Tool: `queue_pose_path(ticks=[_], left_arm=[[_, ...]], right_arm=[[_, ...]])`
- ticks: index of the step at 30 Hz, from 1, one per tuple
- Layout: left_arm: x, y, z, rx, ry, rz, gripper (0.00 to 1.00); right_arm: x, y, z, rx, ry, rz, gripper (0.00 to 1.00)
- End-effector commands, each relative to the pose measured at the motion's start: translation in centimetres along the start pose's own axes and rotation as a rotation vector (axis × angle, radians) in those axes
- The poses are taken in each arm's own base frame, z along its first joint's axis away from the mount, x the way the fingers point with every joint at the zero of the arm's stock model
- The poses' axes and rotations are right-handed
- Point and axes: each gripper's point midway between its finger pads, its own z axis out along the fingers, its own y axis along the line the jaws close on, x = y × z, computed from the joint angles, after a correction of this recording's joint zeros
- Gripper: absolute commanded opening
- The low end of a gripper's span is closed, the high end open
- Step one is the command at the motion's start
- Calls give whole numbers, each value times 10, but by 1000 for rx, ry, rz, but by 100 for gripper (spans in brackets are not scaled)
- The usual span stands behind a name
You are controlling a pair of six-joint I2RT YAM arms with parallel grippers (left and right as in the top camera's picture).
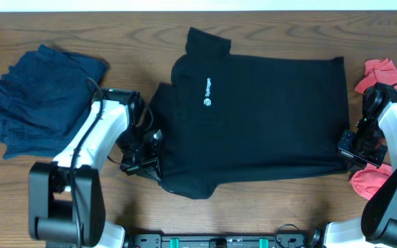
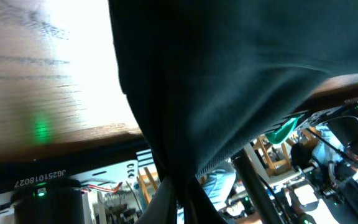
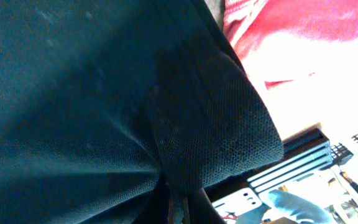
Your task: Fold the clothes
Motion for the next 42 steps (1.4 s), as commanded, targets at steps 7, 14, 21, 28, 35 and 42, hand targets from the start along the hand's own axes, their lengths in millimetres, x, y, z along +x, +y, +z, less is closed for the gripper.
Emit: queue_pose_path(ticks=[7, 14, 21, 28, 35, 42], left_arm=[[-76, -25, -30, 97, -382, 99, 6], [-119, -45, -56, 181, -578, 97, 6], [-138, -55, -71, 216, -671, 110, 6], [-152, -59, -74, 227, -708, 130, 6], [-162, -57, -69, 226, -705, 126, 75], [-123, -54, -38, 234, -503, 101, 69]], right_arm=[[-39, 22, -11, -129, -181, -14, 1], [-71, 42, -23, -227, -314, -19, 3], [-82, 50, -28, -258, -365, -36, 4], [-90, 54, -22, -270, -403, -35, 6], [-105, 67, -22, -313, -482, -47, 64], [-81, 58, -4, -267, -375, -49, 64]])
